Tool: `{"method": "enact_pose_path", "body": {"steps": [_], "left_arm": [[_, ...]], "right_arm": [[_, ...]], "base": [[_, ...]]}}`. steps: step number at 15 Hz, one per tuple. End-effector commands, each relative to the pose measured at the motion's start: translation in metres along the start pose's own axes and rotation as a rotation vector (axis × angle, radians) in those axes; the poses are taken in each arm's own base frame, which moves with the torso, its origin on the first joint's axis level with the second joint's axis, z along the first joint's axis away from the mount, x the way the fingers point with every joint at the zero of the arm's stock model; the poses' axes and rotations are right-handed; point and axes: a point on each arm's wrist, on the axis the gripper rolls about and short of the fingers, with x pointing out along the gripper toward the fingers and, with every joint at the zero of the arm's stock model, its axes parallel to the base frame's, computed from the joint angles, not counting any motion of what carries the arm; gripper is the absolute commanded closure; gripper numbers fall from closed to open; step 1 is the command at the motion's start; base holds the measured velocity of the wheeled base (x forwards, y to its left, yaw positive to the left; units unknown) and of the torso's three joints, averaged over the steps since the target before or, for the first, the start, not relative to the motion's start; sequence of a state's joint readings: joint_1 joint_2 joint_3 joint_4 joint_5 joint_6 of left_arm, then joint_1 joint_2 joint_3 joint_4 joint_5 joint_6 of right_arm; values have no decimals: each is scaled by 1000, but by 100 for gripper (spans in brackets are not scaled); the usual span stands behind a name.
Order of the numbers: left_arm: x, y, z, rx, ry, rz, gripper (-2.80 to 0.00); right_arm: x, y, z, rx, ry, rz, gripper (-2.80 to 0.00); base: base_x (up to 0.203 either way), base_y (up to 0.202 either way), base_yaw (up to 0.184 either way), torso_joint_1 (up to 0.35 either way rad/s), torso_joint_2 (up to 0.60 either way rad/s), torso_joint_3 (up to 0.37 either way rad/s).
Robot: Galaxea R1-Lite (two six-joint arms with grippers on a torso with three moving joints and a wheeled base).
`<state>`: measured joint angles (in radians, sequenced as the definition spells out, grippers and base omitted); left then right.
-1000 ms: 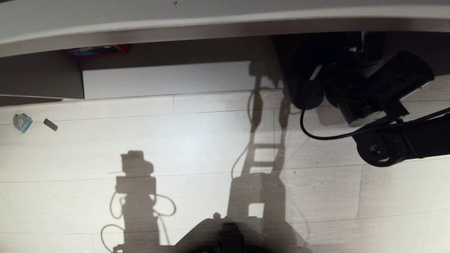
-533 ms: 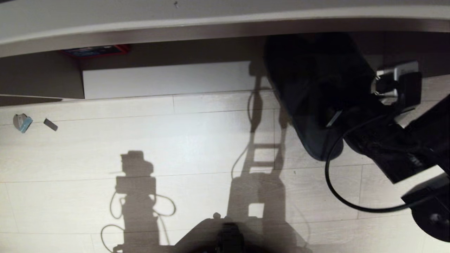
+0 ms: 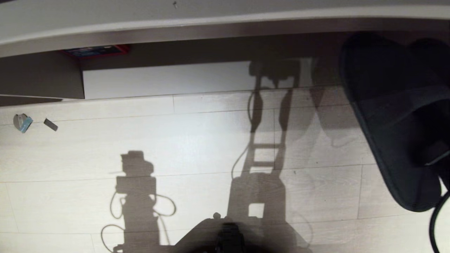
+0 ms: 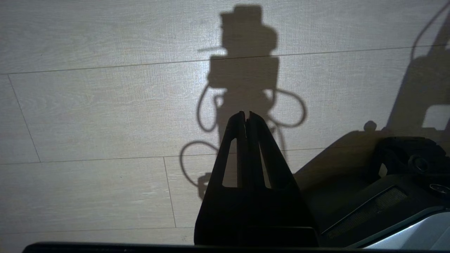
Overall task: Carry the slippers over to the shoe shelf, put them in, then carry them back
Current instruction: Place the slippers on the floor
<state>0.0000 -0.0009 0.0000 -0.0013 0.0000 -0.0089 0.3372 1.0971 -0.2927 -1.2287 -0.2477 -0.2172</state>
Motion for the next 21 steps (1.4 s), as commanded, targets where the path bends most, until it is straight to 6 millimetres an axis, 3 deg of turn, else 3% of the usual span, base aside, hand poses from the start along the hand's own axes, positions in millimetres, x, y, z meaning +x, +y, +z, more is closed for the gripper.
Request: {"method": "enact_pose_path", "body": {"steps": [1,3,5,9,12,15,21], "left_arm": [[0,0,0,0,-1,0,0],[0,0,0,0,1,0,0],[0,0,0,1,0,0,0],[0,0,0,1,-1,0,0],[0,0,0,1,1,0,0],[0,0,0,2,-1,0,0],[0,0,0,-1,-1,0,0]], "right_arm": [[-55,-28,35,-1,-154,-129,0],[-102,-39,40,-27,-169,-215,0],[-139,-38,31,-40,-140,-241,0],[-185,-26,-24,-41,123,-76,0],[-198,-20,-78,-19,306,-5,0],[-202,-19,-89,-6,419,-5,0],[-202,-19,-89,-2,412,-10,0]], "base": [[0,0,0,0,0,0],[0,0,0,0,0,0],[0,0,0,0,0,0],[0,0,0,0,0,0],[0,0,0,0,0,0],[0,0,0,0,0,0],[0,0,0,1,2,57]]}}
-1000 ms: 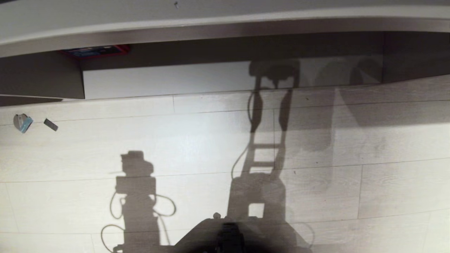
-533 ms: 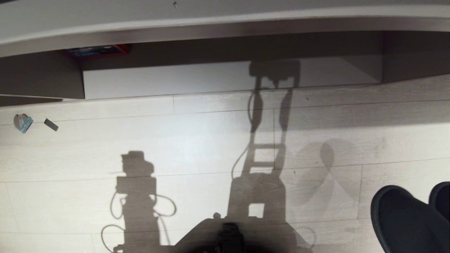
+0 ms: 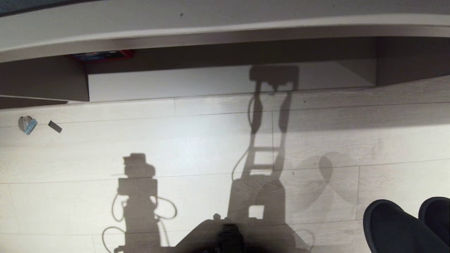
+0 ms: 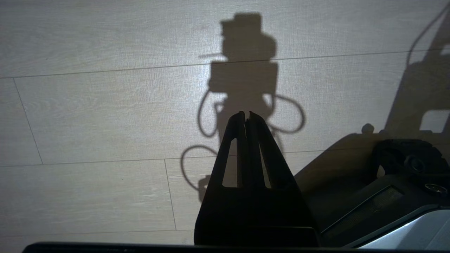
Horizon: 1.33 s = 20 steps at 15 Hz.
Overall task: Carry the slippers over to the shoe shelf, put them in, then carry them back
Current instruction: Place the slippers on the floor
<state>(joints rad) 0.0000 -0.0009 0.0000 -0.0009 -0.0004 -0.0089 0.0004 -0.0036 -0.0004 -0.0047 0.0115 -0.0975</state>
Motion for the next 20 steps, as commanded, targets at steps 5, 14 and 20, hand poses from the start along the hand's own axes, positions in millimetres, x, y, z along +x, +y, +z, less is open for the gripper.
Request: {"method": "enact_pose_path", "body": {"steps": [5,14,20], "left_arm": [[0,0,0,-2,0,0,0],[0,0,0,-2,0,0,0],[0,0,0,-2,-1,0,0]], "right_arm": [[0,0,0,-1,7,2,0],[0,0,-1,12,8,3,0],[0,0,0,9,6,1,0]], "base": [[0,0,0,3,2,199],[0,0,0,0,2,201],[0,0,0,4,3,202]]}}
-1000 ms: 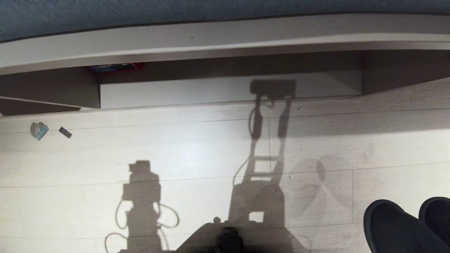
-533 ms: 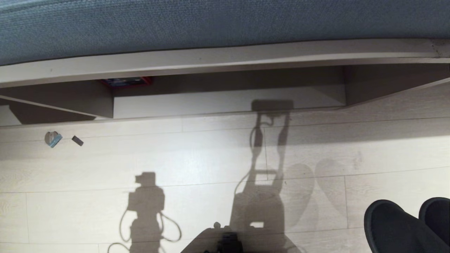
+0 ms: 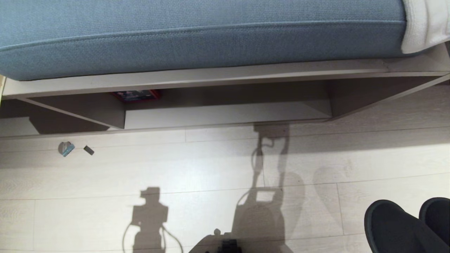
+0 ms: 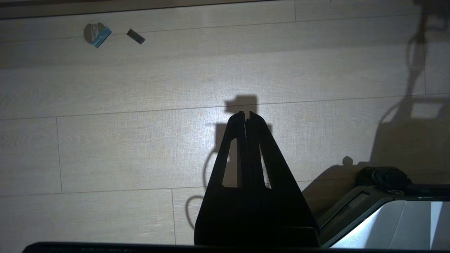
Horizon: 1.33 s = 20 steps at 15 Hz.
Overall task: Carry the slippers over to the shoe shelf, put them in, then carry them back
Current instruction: Place the slippers on the floor
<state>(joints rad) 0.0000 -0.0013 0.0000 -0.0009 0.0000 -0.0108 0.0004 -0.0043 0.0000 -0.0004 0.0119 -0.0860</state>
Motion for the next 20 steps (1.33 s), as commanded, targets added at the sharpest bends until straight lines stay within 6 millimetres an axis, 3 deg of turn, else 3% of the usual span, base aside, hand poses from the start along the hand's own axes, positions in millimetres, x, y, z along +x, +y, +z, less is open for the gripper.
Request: {"method": "enact_pose_path", "body": {"steps": [1,20], "left_arm": [[0,0,0,-1,0,0,0],[0,0,0,-1,-1,0,0]], "right_arm": [[0,0,0,-4,3,0,0],[0,0,0,-4,3,0,0]], "base": [[0,0,0,4,2,202],[0,0,0,2,2,204]]}}
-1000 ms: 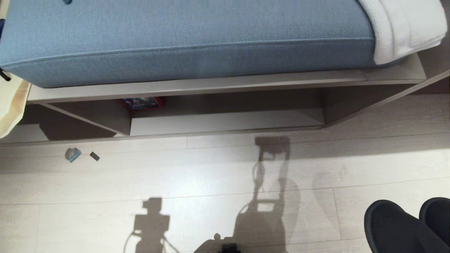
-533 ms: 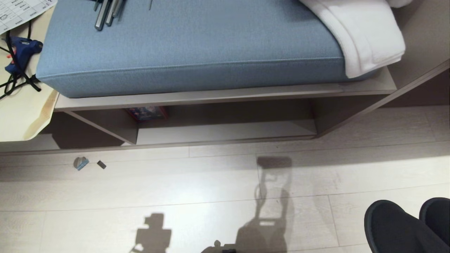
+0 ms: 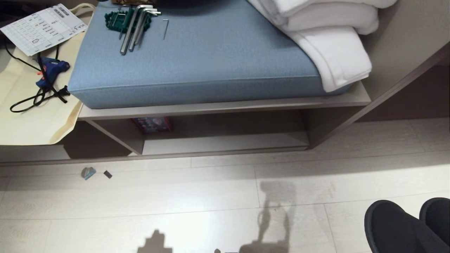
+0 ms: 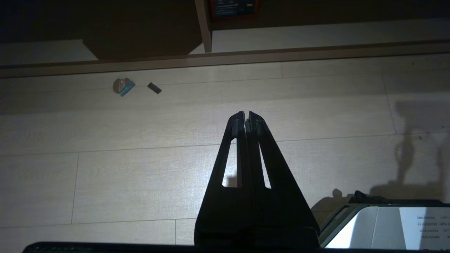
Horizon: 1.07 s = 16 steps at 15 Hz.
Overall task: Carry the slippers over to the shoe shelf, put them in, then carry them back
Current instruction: Place the slippers on the floor
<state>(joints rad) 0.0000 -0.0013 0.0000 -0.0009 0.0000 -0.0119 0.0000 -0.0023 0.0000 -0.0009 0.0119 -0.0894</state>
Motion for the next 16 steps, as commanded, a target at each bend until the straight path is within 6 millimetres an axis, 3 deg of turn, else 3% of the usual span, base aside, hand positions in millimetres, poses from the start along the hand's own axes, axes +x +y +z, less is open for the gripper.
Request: {"method": "enact_pose_path", "body": {"steps": [1,16], "left_arm": [[0,0,0,0,0,0,0],[0,0,0,0,1,0,0]], "right_arm": [[0,0,0,0,2,2,0],[0,0,0,5,1,2,0]], "base": [[0,0,0,4,4,207],[0,0,0,2,1,203]]}}
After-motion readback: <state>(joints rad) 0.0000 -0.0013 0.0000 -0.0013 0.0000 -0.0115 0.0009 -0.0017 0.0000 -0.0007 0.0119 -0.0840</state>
